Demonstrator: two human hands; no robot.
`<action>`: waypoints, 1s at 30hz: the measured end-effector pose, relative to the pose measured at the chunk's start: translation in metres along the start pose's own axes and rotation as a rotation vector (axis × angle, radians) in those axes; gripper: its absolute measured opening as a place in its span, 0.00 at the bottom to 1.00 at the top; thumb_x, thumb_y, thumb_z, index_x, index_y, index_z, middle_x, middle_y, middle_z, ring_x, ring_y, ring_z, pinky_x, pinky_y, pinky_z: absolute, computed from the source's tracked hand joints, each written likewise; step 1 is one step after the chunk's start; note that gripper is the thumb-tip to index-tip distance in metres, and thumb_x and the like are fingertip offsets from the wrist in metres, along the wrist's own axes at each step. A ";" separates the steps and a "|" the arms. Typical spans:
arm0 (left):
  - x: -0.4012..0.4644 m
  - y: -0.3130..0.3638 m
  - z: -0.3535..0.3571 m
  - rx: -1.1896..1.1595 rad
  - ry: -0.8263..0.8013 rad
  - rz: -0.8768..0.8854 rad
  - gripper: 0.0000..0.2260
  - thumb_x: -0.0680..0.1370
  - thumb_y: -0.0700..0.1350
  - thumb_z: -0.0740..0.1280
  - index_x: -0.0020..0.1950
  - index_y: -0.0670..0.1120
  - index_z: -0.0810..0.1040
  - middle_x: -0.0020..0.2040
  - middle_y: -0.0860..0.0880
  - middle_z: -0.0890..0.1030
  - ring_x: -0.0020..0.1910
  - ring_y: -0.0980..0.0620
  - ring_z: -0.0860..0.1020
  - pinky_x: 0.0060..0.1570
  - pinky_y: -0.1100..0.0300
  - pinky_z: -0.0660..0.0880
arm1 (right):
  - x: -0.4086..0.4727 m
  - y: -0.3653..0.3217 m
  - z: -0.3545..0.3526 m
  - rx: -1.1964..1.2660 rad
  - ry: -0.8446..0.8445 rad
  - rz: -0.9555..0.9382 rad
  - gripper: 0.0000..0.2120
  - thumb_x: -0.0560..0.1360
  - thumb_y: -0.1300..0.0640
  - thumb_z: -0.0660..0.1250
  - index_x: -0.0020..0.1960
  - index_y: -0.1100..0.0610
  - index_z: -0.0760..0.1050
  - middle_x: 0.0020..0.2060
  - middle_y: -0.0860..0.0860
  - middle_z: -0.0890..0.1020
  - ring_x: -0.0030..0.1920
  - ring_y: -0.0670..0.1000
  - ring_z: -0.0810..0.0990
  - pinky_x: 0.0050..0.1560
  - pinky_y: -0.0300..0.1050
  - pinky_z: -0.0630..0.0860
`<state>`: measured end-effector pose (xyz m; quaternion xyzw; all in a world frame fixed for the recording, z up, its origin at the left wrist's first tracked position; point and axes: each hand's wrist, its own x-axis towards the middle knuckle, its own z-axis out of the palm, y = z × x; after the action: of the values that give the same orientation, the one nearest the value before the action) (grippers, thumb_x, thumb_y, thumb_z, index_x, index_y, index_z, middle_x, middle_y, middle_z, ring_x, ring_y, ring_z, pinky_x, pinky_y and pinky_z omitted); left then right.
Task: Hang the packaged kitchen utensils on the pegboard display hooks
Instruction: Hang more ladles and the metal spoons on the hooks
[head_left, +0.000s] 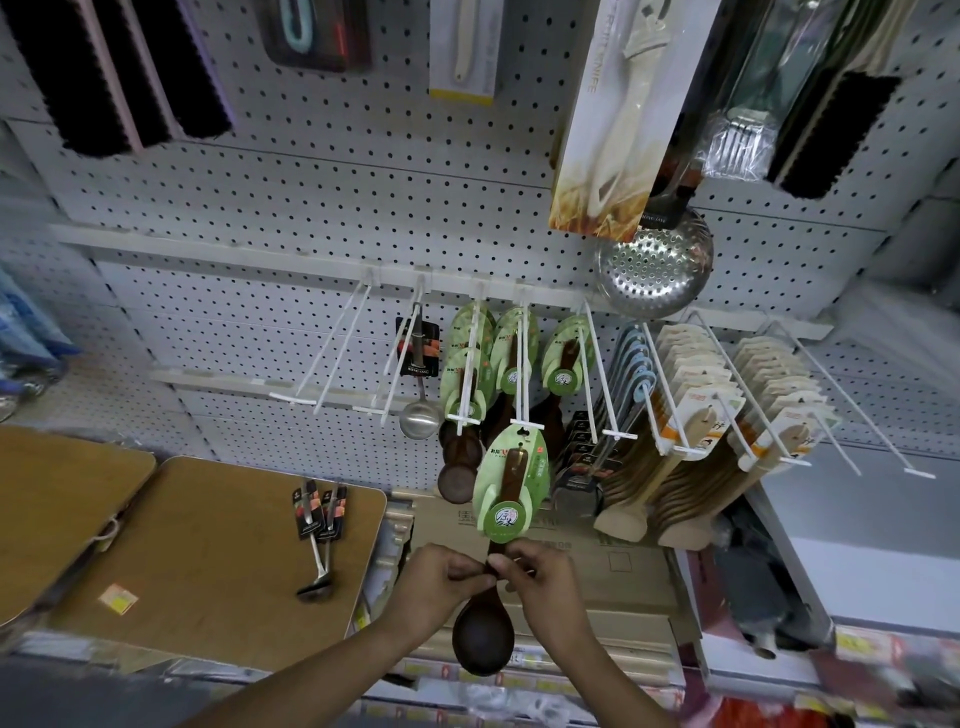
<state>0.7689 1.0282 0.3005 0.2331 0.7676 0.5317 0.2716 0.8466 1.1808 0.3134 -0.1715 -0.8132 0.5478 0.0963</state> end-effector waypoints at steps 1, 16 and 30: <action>0.000 0.000 0.000 -0.003 0.002 0.002 0.02 0.74 0.49 0.74 0.43 0.55 0.87 0.41 0.50 0.87 0.48 0.46 0.84 0.48 0.46 0.78 | 0.001 0.001 0.000 -0.005 -0.003 -0.002 0.11 0.75 0.56 0.72 0.34 0.52 0.76 0.29 0.47 0.78 0.33 0.43 0.74 0.37 0.50 0.73; 0.025 -0.001 -0.002 0.015 0.015 -0.051 0.06 0.73 0.51 0.74 0.44 0.50 0.87 0.39 0.50 0.86 0.42 0.50 0.84 0.43 0.53 0.76 | 0.025 0.002 -0.001 -0.027 -0.008 0.017 0.07 0.75 0.55 0.71 0.38 0.51 0.79 0.32 0.47 0.81 0.36 0.50 0.78 0.41 0.57 0.77; 0.080 0.017 -0.008 0.159 0.133 -0.052 0.13 0.74 0.52 0.72 0.32 0.48 0.82 0.28 0.43 0.75 0.28 0.56 0.69 0.33 0.56 0.60 | 0.087 -0.009 -0.012 -0.126 0.007 -0.015 0.17 0.76 0.57 0.70 0.32 0.46 0.72 0.26 0.39 0.76 0.30 0.40 0.73 0.32 0.34 0.65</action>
<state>0.7057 1.0800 0.3049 0.1980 0.8296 0.4760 0.2145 0.7687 1.2215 0.3238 -0.1730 -0.8470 0.4942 0.0922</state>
